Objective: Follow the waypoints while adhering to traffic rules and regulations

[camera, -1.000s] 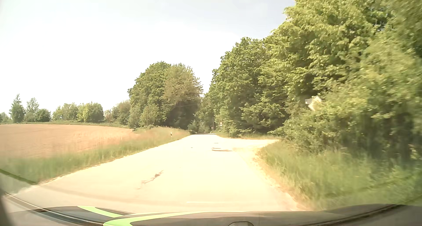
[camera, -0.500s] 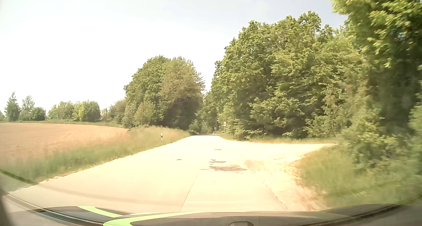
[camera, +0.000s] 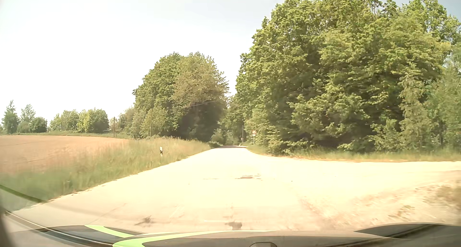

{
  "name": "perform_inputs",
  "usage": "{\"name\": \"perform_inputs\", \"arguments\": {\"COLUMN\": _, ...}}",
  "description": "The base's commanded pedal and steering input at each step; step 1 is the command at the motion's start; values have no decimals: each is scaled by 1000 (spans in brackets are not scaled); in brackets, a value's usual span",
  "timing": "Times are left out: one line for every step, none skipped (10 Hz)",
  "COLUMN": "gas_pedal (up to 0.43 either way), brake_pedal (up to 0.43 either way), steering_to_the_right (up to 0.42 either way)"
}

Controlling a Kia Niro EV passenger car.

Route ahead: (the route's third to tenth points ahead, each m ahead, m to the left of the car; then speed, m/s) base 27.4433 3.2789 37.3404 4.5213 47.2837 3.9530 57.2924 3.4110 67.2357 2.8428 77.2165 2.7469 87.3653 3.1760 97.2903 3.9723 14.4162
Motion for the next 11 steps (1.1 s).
{"name": "perform_inputs", "arguments": {"gas_pedal": 197, "brake_pedal": 0, "steering_to_the_right": -17}}
{"name": "perform_inputs", "arguments": {"gas_pedal": 197, "brake_pedal": 0, "steering_to_the_right": -13}}
{"name": "perform_inputs", "arguments": {"gas_pedal": 197, "brake_pedal": 0, "steering_to_the_right": -10}}
{"name": "perform_inputs", "arguments": {"gas_pedal": 197, "brake_pedal": 0, "steering_to_the_right": -4}}
{"name": "perform_inputs", "arguments": {"gas_pedal": 197, "brake_pedal": 0, "steering_to_the_right": -3}}
{"name": "perform_inputs", "arguments": {"gas_pedal": 197, "brake_pedal": 0, "steering_to_the_right": -3}}
{"name": "perform_inputs", "arguments": {"gas_pedal": 197, "brake_pedal": 0, "steering_to_the_right": -2}}
{"name": "perform_inputs", "arguments": {"gas_pedal": 197, "brake_pedal": 0, "steering_to_the_right": 0}}
{"name": "perform_inputs", "arguments": {"gas_pedal": 197, "brake_pedal": 0, "steering_to_the_right": 1}}
{"name": "perform_inputs", "arguments": {"gas_pedal": 197, "brake_pedal": 0, "steering_to_the_right": 3}}
{"name": "perform_inputs", "arguments": {"gas_pedal": 197, "brake_pedal": 0, "steering_to_the_right": 1}}
